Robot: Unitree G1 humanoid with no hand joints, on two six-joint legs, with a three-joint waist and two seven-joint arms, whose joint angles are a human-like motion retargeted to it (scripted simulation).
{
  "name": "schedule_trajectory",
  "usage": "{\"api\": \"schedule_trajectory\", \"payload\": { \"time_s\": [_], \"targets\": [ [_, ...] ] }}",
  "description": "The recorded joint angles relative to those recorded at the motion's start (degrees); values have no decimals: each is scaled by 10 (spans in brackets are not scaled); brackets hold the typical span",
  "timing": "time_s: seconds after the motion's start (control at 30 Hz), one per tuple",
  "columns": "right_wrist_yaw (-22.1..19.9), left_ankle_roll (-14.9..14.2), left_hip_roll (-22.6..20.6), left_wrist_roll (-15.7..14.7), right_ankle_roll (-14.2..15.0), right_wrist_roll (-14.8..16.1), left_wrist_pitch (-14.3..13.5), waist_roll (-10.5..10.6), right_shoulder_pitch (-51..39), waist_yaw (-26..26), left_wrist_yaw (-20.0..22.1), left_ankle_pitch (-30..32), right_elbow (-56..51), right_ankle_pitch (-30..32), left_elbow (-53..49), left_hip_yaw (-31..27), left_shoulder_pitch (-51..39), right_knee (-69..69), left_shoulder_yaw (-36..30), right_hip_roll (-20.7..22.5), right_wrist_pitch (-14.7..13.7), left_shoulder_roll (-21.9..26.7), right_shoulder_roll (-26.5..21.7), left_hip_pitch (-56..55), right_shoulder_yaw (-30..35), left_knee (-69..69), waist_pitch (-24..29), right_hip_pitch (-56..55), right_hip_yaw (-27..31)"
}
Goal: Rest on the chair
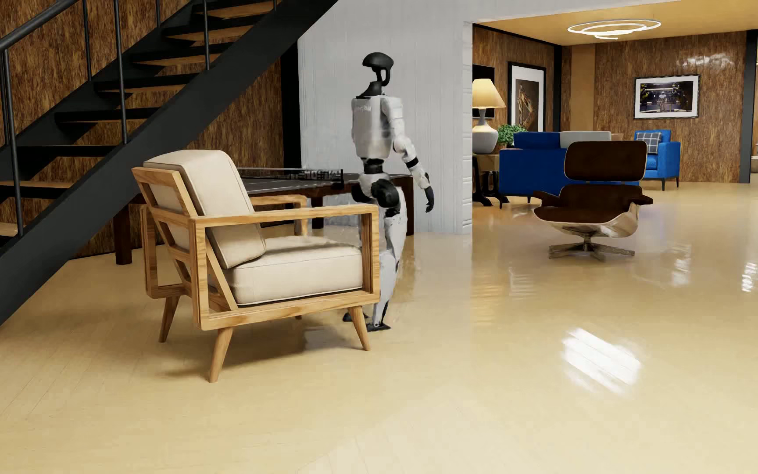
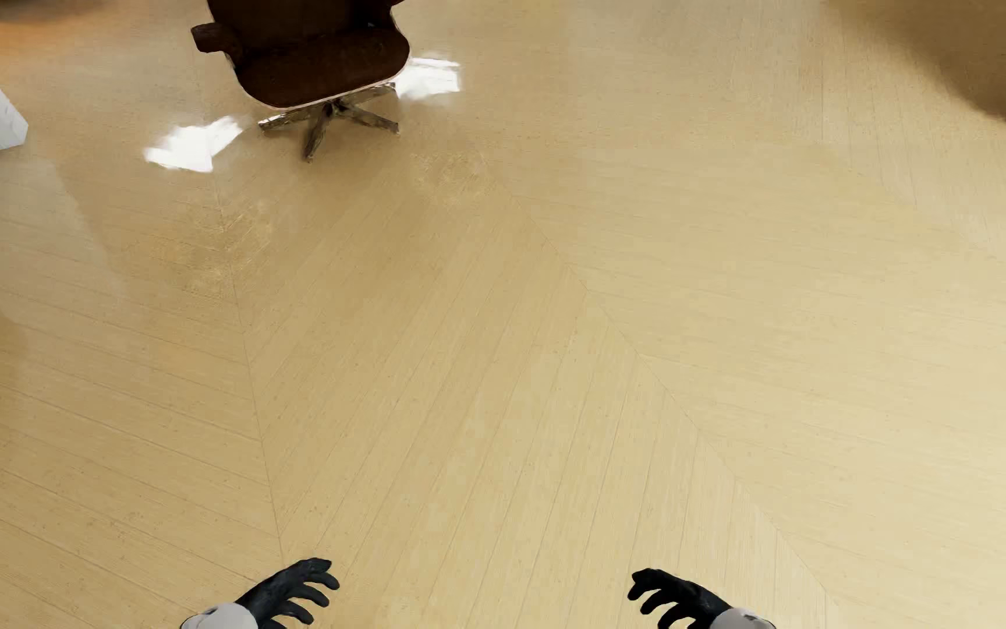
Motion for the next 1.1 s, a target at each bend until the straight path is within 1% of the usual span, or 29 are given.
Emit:
{"api": "schedule_trajectory", "payload": {
  "time_s": [0.07,0.13,0.27,0.33,0.37,0.43,0.47,0.5,0.6,0.7,0.8,0.87,0.9,1.0,1.03,1.1],
  "targets": [
    [-24,-1,-1,-5,0,4,19,-1,1,-1,19,-3,74,-9,62,6,10,2,16,-1,27,-16,11,29,-3,-17,-19,17,-5],
    [-31,-4,-1,-6,3,-3,27,-1,4,-4,24,-9,109,-14,86,9,28,3,33,-4,36,-28,10,41,-7,-21,-36,25,-5],
    [-6,-9,2,6,3,1,11,1,37,-6,-11,-19,69,-20,44,10,72,5,43,-5,20,-38,-16,51,-26,-21,-56,32,-2],
    [-1,-8,2,11,2,2,6,2,48,-6,-25,-22,53,-22,23,5,86,6,44,-7,16,-46,-18,53,-30,-21,-63,32,3],
    [-2,-6,2,13,3,2,5,2,48,-6,-28,-22,53,-21,17,1,89,5,44,-8,18,-52,-15,51,-29,-21,-66,30,8],
    [-6,1,2,5,4,6,11,3,45,-5,-18,-19,55,-30,21,-6,88,3,46,-9,23,-60,-5,48,-26,-22,-68,30,20],
    [-10,2,4,5,6,7,12,4,45,-5,-12,-19,56,-34,24,-7,86,0,46,-8,25,-60,1,43,-25,-17,-69,30,27],
    [-8,1,5,3,5,8,12,3,46,-6,-14,-19,53,-34,24,-8,83,-1,42,-7,26,-55,6,40,-26,-13,-68,30,30],
    [0,4,3,9,-1,5,6,1,53,-7,-20,-18,30,-21,17,-6,76,0,31,-4,19,-40,10,43,-27,-15,-63,32,23],
    [8,2,1,-4,-3,1,10,0,54,-6,-6,-18,29,-19,30,-2,71,1,36,-3,15,-38,12,50,-21,-22,-61,34,10],
    [2,2,0,-6,-6,-1,12,1,47,-6,-1,-20,44,-20,37,-1,68,0,35,-2,18,-38,14,49,-17,-21,-60,35,6],
    [-4,5,-2,-1,-9,9,13,1,38,-5,-7,-17,54,-17,34,-3,61,0,25,-1,27,-38,14,46,-16,-19,-53,35,5],
    [-6,8,-3,1,-12,15,14,2,32,-5,-10,-19,56,-14,30,-4,55,-1,18,0,31,-38,12,39,-14,-10,-47,34,5],
    [-8,14,-5,9,-21,18,15,2,4,-5,-17,-20,53,-22,13,-10,26,42,-15,-2,39,-40,11,4,7,24,-27,-1,10],
    [-5,15,-4,16,-18,14,15,1,-15,-3,-16,-16,46,-25,11,-13,2,61,-27,-2,38,-41,11,1,23,30,-3,-9,10],
    [0,15,0,19,-18,8,22,-1,-58,2,-12,-34,28,-35,-6,-25,-40,133,-59,-10,40,-42,10,-80,60,117,24,-80,31]
  ]
}}
